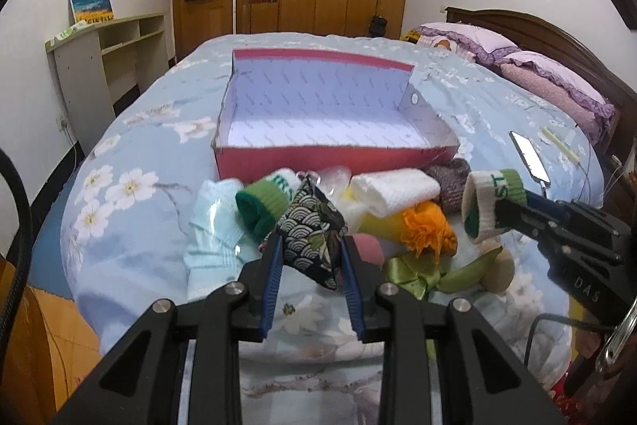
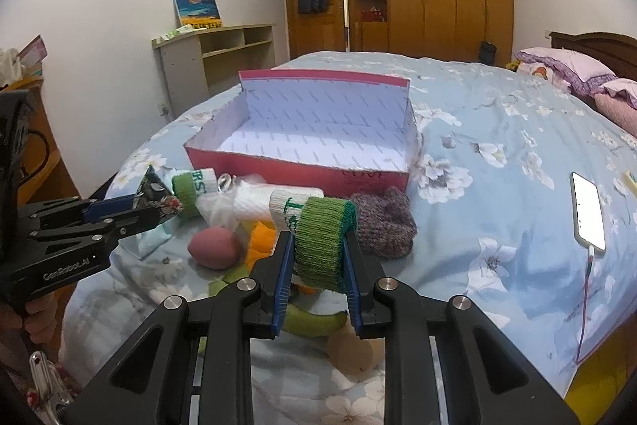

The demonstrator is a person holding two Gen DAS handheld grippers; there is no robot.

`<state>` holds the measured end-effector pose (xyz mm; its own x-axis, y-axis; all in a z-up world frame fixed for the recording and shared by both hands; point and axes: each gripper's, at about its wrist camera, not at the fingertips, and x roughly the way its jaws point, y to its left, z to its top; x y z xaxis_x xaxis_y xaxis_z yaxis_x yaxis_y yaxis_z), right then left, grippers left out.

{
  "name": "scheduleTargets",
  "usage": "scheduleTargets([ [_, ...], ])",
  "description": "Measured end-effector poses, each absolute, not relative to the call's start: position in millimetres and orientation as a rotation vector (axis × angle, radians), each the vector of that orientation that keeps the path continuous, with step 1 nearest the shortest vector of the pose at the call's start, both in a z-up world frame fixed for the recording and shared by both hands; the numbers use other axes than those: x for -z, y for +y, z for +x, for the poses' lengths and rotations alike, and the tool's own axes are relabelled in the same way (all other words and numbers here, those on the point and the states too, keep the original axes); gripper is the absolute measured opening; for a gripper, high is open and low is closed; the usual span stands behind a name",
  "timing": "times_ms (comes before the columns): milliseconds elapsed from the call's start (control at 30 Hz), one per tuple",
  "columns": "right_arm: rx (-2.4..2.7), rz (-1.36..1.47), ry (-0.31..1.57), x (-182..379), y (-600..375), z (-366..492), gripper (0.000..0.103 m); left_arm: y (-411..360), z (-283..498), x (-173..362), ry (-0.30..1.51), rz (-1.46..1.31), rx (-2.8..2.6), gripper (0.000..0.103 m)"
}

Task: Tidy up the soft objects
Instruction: 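Carry the pouch and the FIRST sock into the box with both tools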

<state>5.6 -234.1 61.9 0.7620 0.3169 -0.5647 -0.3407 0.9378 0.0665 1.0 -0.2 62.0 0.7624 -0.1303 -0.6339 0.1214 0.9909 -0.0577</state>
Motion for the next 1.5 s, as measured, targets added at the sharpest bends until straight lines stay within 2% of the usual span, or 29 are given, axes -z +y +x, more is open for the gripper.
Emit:
scheduleTargets([
  [867,-0.392,-0.005,0.587,-104.2,-228.9,100.9,0.025,-3.8,114.2,-97.5,0.692,-0.002,0.122,0.030],
  [1500,-0.356,0.017,0.686,-67.2,-227.9,165.5,0.025,-3.8,181.1,-63.1,0.781,0.004,0.096,0.030],
])
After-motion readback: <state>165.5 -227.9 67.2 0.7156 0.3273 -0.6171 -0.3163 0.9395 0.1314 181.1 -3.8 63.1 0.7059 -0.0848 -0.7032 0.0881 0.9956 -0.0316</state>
